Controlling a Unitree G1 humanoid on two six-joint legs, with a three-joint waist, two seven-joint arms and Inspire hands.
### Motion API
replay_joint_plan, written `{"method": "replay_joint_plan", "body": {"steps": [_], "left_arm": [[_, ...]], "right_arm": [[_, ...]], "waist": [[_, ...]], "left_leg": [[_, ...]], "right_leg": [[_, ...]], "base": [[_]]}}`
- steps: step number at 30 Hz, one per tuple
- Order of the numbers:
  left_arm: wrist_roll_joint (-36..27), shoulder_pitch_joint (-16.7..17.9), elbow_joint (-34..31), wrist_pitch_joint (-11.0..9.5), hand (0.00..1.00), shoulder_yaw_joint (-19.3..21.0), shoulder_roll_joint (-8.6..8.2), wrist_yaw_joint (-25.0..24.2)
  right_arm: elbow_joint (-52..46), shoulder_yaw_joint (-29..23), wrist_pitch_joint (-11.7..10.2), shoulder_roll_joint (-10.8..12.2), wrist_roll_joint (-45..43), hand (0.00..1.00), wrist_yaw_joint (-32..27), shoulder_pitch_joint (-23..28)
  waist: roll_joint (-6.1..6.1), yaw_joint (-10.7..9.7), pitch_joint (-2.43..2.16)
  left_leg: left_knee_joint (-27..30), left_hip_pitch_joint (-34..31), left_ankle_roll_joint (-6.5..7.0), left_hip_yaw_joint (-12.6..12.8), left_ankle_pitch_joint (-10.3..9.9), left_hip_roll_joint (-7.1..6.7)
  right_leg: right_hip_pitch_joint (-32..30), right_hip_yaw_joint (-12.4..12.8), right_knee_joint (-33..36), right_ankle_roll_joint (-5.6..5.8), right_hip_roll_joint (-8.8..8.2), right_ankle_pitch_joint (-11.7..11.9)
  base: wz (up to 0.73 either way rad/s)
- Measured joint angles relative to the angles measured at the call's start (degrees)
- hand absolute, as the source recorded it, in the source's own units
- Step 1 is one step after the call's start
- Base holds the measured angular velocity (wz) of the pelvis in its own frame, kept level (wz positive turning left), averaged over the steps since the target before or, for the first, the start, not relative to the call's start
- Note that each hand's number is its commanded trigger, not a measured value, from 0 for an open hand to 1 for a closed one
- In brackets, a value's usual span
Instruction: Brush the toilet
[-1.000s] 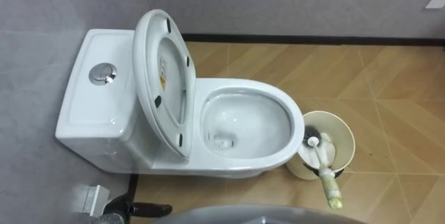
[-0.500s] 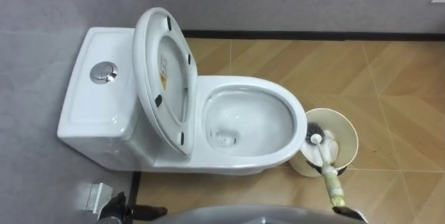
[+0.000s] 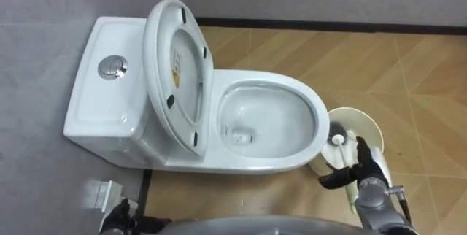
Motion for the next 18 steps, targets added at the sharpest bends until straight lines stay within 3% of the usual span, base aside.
{"method": "replay_joint_plan", "body": {"steps": [8, 13, 18], "left_arm": [[-0.1, -5.3, 0.2, -0.9, 0.00, -1.7, -0.02, 0.0], [-3.6, -10.1, 0.8, -2.2, 0.00, -7.3, -0.54, 1.4], [-6.9, -14.6, 0.9, -2.3, 0.00, -9.3, -0.93, 1.5]], "right_arm": [[6.2, 0.0, -2.3, -0.3, 4.9, 0.00, -7.3, -6.8], [13.9, 0.1, -3.1, -1.5, 8.9, 0.00, -11.4, -13.2], [16.2, -0.1, -3.0, -2.8, 13.0, 0.00, -13.5, -16.2]], "waist": [[0.70, -0.2, 0.23], [1.95, 0.0, 1.11], [1.51, -0.2, 1.70]], "left_leg": [[5.0, -10.3, 0.32, -1.5, 0.2, 0.36], [9.1, -18.0, 0.84, -1.8, 0.5, 0.36], [12.7, -25.6, 1.96, -1.8, 0.9, -0.01]], "right_leg": [[-8.2, -1.1, 2.5, -0.69, -0.10, 0.7], [-16.2, -1.3, 7.7, -0.76, -1.12, 0.6], [-23.7, -1.6, 12.3, -0.97, -2.30, 0.2]], "base": [[0.10], [0.05], [0.08]]}}
